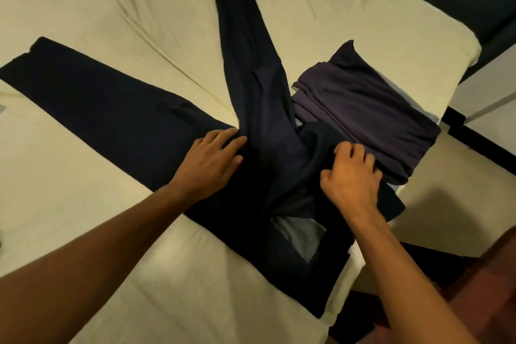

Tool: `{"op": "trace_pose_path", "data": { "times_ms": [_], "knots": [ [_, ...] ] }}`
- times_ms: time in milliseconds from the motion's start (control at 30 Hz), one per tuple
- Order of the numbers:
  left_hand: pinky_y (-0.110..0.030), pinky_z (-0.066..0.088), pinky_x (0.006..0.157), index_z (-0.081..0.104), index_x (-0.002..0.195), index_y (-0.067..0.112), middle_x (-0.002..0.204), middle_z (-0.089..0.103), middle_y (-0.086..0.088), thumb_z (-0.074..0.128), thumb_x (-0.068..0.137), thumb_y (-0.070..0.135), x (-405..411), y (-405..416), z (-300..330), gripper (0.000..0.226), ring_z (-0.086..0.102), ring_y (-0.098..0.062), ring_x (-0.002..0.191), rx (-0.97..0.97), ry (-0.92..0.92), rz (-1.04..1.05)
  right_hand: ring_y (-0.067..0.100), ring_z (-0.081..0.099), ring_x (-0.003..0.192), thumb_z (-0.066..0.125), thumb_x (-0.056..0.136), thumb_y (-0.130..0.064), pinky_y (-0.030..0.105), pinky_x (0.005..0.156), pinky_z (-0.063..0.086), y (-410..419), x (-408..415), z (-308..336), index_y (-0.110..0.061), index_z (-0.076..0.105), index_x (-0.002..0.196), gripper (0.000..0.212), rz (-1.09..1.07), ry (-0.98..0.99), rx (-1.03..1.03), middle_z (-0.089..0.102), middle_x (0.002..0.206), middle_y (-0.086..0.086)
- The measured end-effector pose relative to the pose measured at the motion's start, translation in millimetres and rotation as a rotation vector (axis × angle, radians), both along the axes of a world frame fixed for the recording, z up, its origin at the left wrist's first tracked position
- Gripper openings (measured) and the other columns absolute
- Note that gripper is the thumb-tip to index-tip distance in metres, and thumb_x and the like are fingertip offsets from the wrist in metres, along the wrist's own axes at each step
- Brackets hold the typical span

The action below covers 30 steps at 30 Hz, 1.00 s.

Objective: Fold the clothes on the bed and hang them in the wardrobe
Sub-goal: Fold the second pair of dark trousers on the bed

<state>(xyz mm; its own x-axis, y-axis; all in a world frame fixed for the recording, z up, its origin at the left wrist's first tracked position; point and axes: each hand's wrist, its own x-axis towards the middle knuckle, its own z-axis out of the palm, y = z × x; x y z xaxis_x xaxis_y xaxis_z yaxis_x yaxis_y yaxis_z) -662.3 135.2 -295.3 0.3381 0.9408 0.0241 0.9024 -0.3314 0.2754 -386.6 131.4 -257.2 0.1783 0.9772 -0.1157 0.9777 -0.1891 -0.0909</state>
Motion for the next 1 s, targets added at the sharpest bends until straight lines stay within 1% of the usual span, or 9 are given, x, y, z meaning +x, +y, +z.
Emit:
{"op": "trace_pose_path", "data": {
  "times_ms": [100, 167, 267, 333, 400, 500, 633, 800, 1000],
  "knots": [
    [-0.043, 0.046, 0.098, 0.044, 0.146, 0.02, 0.141, 0.054, -0.003, 0.035, 0.104, 0.037, 26.2, 39.3, 12.2, 0.047, 0.049, -0.026, 0.127, 0.023, -0.107, 0.075, 0.042, 0.041, 0.128, 0.062, 0.086, -0.038, 0.058, 0.104, 0.035, -4.4, 14.0, -13.1, -0.016, 0.034, 0.131, 0.057, -0.064, 0.165, -0.276, 0.036, 0.144, 0.015],
    [-0.036, 0.047, 0.084, 0.052, 0.136, 0.017, 0.121, 0.065, -0.005, 0.042, 0.104, 0.032, 46.2, 64.5, 18.2, 0.038, 0.059, -0.025, 0.109, 0.055, -0.181, 0.17, 0.04, 0.036, 0.136, 0.06, 0.086, -0.045, 0.058, 0.109, 0.031, -18.4, 16.9, -21.5, -0.021, 0.03, 0.136, 0.064, -0.016, 0.177, -0.307, 0.029, 0.153, 0.012],
    [-0.031, 0.039, 0.071, 0.06, 0.107, 0.015, 0.094, 0.067, -0.004, 0.052, 0.1, 0.04, 75.8, 98.9, 24.6, 0.027, 0.061, -0.021, 0.085, 0.006, -0.368, 0.52, 0.03, 0.029, 0.144, 0.058, 0.089, -0.056, 0.053, 0.116, 0.024, -36.8, 23.5, -32.7, -0.025, 0.028, 0.143, 0.069, 0.045, 0.07, -0.254, 0.029, 0.157, 0.005],
    [-0.034, 0.043, 0.072, 0.058, 0.103, 0.014, 0.095, 0.065, -0.004, 0.057, 0.095, 0.05, 89.2, 122.3, 24.7, 0.036, 0.06, -0.023, 0.087, -0.125, -0.439, 0.685, 0.026, 0.038, 0.137, 0.058, 0.089, -0.059, 0.048, 0.113, 0.029, -43.0, 28.5, -40.2, -0.025, 0.039, 0.139, 0.063, 0.044, 0.008, -0.173, 0.042, 0.146, 0.003],
    [-0.036, 0.047, 0.076, 0.059, 0.108, 0.013, 0.101, 0.062, -0.005, 0.062, 0.091, 0.054, 95.2, 142.7, 22.1, 0.044, 0.059, -0.024, 0.093, -0.279, -0.379, 0.718, 0.028, 0.051, 0.115, 0.066, 0.088, -0.053, 0.048, 0.098, 0.04, -47.0, 29.2, -46.6, -0.024, 0.056, 0.121, 0.045, 0.064, -0.006, -0.058, 0.055, 0.121, 0.003],
    [-0.039, 0.053, 0.085, 0.062, 0.11, 0.011, 0.109, 0.064, -0.009, 0.063, 0.093, 0.033, 93.2, 160.2, 19.1, 0.028, 0.063, -0.028, 0.1, -0.373, -0.343, 0.743, 0.026, 0.053, 0.087, 0.076, 0.085, -0.034, 0.046, 0.079, 0.043, -51.7, 28.7, -58.5, -0.022, 0.062, 0.092, 0.02, 0.091, 0.055, 0.169, 0.056, 0.091, 0.0],
    [-0.032, 0.051, 0.08, 0.06, 0.089, 0.017, 0.096, 0.065, -0.003, 0.058, 0.092, 0.019, 86.7, 153.2, 25.4, 0.005, 0.062, -0.021, 0.088, -0.213, -0.61, 0.836, 0.023, 0.05, 0.081, 0.066, 0.093, -0.032, 0.043, 0.077, 0.038, -57.6, 30.8, -57.1, -0.019, 0.059, 0.085, 0.017, 0.058, 0.163, 0.315, 0.054, 0.084, -0.001],
    [-0.029, 0.052, 0.059, 0.061, 0.076, 0.023, 0.077, 0.065, 0.001, 0.064, 0.091, 0.016, 37.7, 119.8, 40.8, 0.017, 0.062, -0.016, 0.07, -0.131, -1.093, 0.923, 0.024, 0.05, 0.073, 0.049, 0.096, -0.043, 0.041, 0.077, 0.034, -89.4, 29.9, -41.4, -0.016, 0.054, 0.08, 0.032, 0.123, 0.17, 0.435, 0.054, 0.076, -0.001],
    [-0.023, 0.052, 0.055, 0.058, 0.075, 0.019, 0.075, 0.061, -0.005, 0.06, 0.096, 0.011, -18.1, 50.7, 12.9, 0.023, 0.059, -0.012, 0.061, -0.193, -1.239, 1.051, 0.022, 0.046, 0.064, 0.051, 0.094, -0.04, 0.038, 0.068, 0.029, -130.4, 1.1, -26.8, -0.018, 0.051, 0.073, 0.03, 0.311, 0.07, 0.407, 0.049, 0.065, -0.003]
  ]
}}
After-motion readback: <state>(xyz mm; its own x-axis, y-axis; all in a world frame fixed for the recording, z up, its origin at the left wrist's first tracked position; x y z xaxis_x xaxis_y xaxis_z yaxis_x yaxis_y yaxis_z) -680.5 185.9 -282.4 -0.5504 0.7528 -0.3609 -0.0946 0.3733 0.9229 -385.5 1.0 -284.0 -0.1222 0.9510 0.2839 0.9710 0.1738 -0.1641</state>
